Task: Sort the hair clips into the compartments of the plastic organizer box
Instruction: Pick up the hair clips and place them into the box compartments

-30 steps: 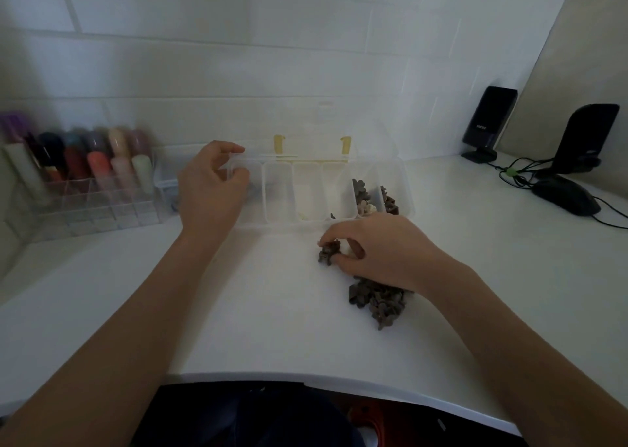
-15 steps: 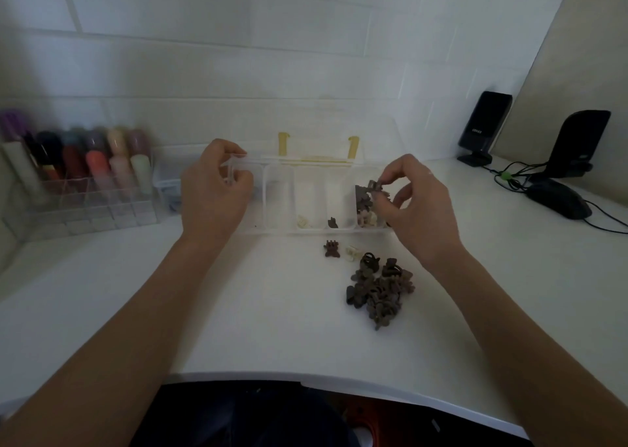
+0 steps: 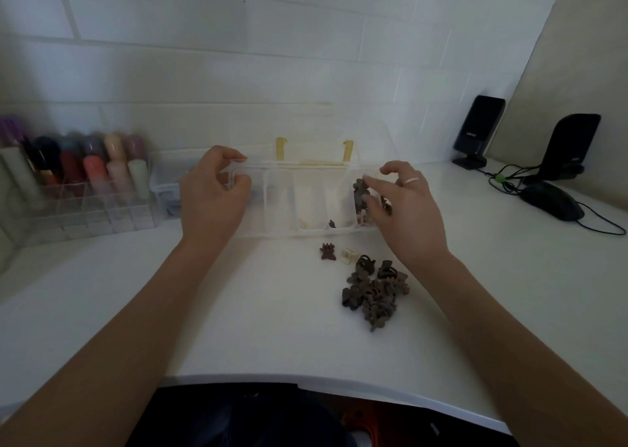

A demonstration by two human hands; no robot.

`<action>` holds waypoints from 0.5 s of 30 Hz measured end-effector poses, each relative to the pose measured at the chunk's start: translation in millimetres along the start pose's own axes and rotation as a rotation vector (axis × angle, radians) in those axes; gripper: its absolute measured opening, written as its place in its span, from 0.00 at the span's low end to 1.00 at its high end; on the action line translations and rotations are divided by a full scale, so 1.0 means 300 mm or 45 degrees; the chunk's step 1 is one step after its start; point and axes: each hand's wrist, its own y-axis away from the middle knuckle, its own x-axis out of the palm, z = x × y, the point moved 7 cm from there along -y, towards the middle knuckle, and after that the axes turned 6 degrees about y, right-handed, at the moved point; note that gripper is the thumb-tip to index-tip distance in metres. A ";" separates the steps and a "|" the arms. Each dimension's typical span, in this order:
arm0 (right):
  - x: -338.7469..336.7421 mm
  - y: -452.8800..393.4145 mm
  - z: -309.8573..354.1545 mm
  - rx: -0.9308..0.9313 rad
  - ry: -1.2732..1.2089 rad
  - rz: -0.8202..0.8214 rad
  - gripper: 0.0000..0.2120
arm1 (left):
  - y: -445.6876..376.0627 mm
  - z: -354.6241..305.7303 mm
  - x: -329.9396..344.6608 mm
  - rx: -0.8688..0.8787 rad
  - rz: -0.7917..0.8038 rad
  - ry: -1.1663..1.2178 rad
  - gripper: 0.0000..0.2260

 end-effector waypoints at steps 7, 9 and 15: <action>0.019 0.007 0.014 -0.043 -0.035 0.120 0.21 | 0.000 -0.001 0.000 -0.013 -0.007 0.003 0.10; 0.021 0.009 0.013 -0.068 -0.016 0.117 0.20 | -0.002 0.003 -0.001 -0.021 -0.006 -0.003 0.10; -0.052 0.014 0.049 -0.084 -0.182 0.016 0.10 | -0.004 0.012 0.002 -0.057 0.002 -0.003 0.10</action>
